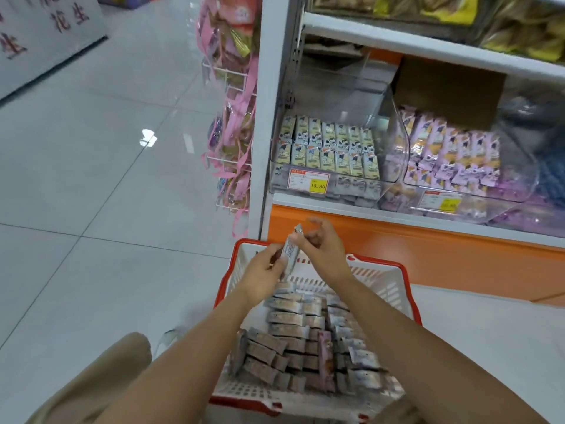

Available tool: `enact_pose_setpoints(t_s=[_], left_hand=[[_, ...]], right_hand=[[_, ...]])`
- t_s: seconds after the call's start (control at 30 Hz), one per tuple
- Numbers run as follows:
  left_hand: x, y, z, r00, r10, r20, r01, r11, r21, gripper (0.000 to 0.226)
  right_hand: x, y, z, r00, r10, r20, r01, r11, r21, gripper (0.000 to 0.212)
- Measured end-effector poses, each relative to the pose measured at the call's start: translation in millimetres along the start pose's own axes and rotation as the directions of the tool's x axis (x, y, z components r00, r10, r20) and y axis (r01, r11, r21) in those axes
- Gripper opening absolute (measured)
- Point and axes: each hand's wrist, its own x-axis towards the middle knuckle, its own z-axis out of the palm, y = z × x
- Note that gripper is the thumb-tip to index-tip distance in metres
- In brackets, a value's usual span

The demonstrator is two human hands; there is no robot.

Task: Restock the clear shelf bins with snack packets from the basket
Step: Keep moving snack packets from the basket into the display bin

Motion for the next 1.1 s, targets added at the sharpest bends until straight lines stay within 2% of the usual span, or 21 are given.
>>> enact_pose_setpoints(t_s=[0.07, 0.17, 0.27, 0.33, 0.4, 0.47, 0.5, 0.53, 0.6, 0.63, 0.67, 0.73, 0.8, 0.97, 1.1], left_hand=[[1.6, 16.5, 1.3, 0.999, -0.032, -0.032, 0.028, 0.992, -0.121, 0.014], [7.2, 34.0, 3.2, 0.995, -0.061, -0.074, 0.044, 0.975, -0.217, 0.023], [11.7, 51.6, 3.9, 0.997, -0.050, -0.050, 0.033, 0.954, -0.297, 0.024], [13.1, 65.4, 5.1, 0.999, -0.030, -0.024, 0.021, 0.948, -0.316, 0.026], [18.3, 78.3, 4.8, 0.999, 0.042, -0.035, -0.048, 0.976, -0.212, 0.024], [26.9, 88.6, 2.0, 0.983, 0.160, -0.085, -0.159, 0.987, 0.020, 0.020], [31.7, 93.8, -1.4, 0.960, 0.248, -0.129, -0.226, 0.960, 0.163, 0.024], [36.8, 99.7, -6.6, 0.918, 0.363, -0.159, -0.300, 0.899, 0.319, 0.031], [47.8, 111.2, -17.0, 0.798, 0.589, -0.129, -0.422, 0.698, 0.579, 0.039], [54.0, 115.2, -21.8, 0.769, 0.636, -0.068, -0.440, 0.603, 0.665, 0.043], [59.6, 117.4, -26.2, 0.772, 0.635, 0.000, -0.435, 0.529, 0.729, 0.049], [70.4, 114.8, -32.3, 0.825, 0.555, 0.105, -0.390, 0.425, 0.817, 0.061], [76.5, 104.9, -35.5, 0.861, 0.487, 0.150, -0.359, 0.370, 0.857, 0.068], [87.1, 89.0, -31.6, 0.835, 0.531, 0.143, -0.344, 0.300, 0.890, 0.080], [99.1, 73.1, -26.6, 0.786, 0.608, 0.113, -0.377, 0.327, 0.867, 0.088]], right_hand=[[-4.0, -9.4, -8.2, 0.999, -0.033, 0.013, 0.033, 0.998, 0.051, 0.050], [-15.3, -19.0, -19.5, 0.992, -0.099, 0.079, 0.101, 0.995, -0.024, 0.046], [-24.9, -27.1, -27.8, 0.982, -0.164, 0.099, 0.171, 0.983, -0.068, 0.039], [-28.4, -36.8, -33.4, 0.978, -0.201, 0.062, 0.205, 0.976, -0.076, 0.037], [-28.6, -49.6, -40.4, 0.974, -0.227, 0.006, 0.227, 0.970, -0.083, 0.035], [-24.6, -63.8, -49.8, 0.967, -0.248, -0.055, 0.241, 0.964, -0.113, 0.035], [-20.1, -70.9, -55.4, 0.961, -0.262, -0.090, 0.249, 0.959, -0.131, 0.036], [-14.1, -78.1, -61.7, 0.953, -0.276, -0.126, 0.255, 0.954, -0.158, 0.036], [1.8, -91.0, -73.8, 0.934, -0.302, -0.189, 0.255, 0.937, -0.237, 0.036], [11.5, -96.9, -79.6, 0.927, -0.309, -0.214, 0.245, 0.928, -0.282, 0.036], [21.7, -101.8, -85.3, 0.919, -0.313, -0.238, 0.224, 0.915, -0.336, 0.038], [43.6, -108.2, -95.9, 0.908, -0.310, -0.282, 0.157, 0.876, -0.457, 0.040], [65.6, -110.9, -104.0, 0.902, -0.308, -0.302, 0.090, 0.820, -0.566, 0.042], [121.8, -109.0, -111.3, 0.920, -0.283, -0.272, -0.031, 0.638, -0.770, 0.038], [157.5, -108.4, -109.0, 0.928, -0.240, -0.285, -0.130, 0.508, -0.851, 0.027]])
